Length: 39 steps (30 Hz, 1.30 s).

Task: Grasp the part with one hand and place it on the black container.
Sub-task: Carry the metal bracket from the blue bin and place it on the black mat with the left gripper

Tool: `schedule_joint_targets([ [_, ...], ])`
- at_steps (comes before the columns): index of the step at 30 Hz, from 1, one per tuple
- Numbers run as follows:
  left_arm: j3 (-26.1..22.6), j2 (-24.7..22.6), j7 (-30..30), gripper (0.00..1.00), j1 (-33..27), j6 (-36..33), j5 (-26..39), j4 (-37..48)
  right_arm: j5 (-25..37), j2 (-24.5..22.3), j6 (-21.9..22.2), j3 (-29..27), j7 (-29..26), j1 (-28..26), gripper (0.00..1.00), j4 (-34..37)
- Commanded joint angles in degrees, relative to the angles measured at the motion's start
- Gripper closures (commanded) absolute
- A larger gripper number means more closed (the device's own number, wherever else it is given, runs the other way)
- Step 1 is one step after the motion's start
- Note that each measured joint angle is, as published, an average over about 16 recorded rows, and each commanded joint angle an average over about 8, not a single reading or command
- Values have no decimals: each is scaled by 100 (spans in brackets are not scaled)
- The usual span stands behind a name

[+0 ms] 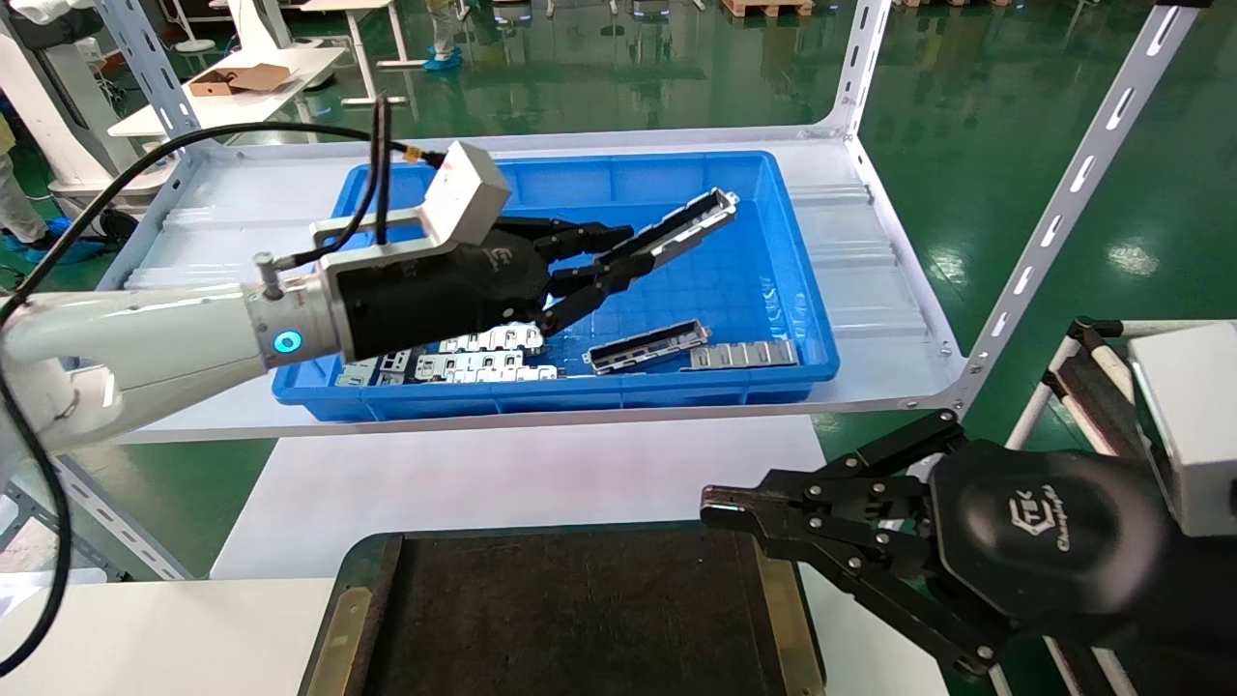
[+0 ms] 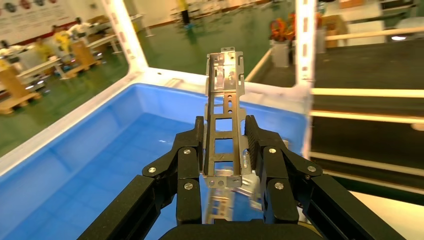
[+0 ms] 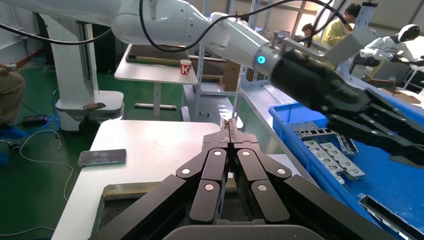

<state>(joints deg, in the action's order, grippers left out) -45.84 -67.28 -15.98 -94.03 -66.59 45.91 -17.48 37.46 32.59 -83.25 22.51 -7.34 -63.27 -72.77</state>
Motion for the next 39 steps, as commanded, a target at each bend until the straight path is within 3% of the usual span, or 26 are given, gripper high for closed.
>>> schedule_joint_targets([
  [1,20,115,-11,100,29,-276,-50,-45,0,0,0,0,0,0,100,0],
  [10,47,651,323,100,501,-830,-232,-915,0,0,0,0,0,0,100,0],
  [18,57,1262,812,100,1268,-623,-395,-2412,-1,0,0,1,0,0,100,0],
  [23,65,1737,1103,100,1951,-88,-471,-3667,-1,0,0,1,0,0,100,0],
  [31,69,2353,1279,100,3227,1449,-412,-5423,-1,0,1,1,1,0,100,0],
  [39,-45,2525,1342,100,4209,2466,-382,-5982,-1,-1,1,2,1,0,100,0],
])
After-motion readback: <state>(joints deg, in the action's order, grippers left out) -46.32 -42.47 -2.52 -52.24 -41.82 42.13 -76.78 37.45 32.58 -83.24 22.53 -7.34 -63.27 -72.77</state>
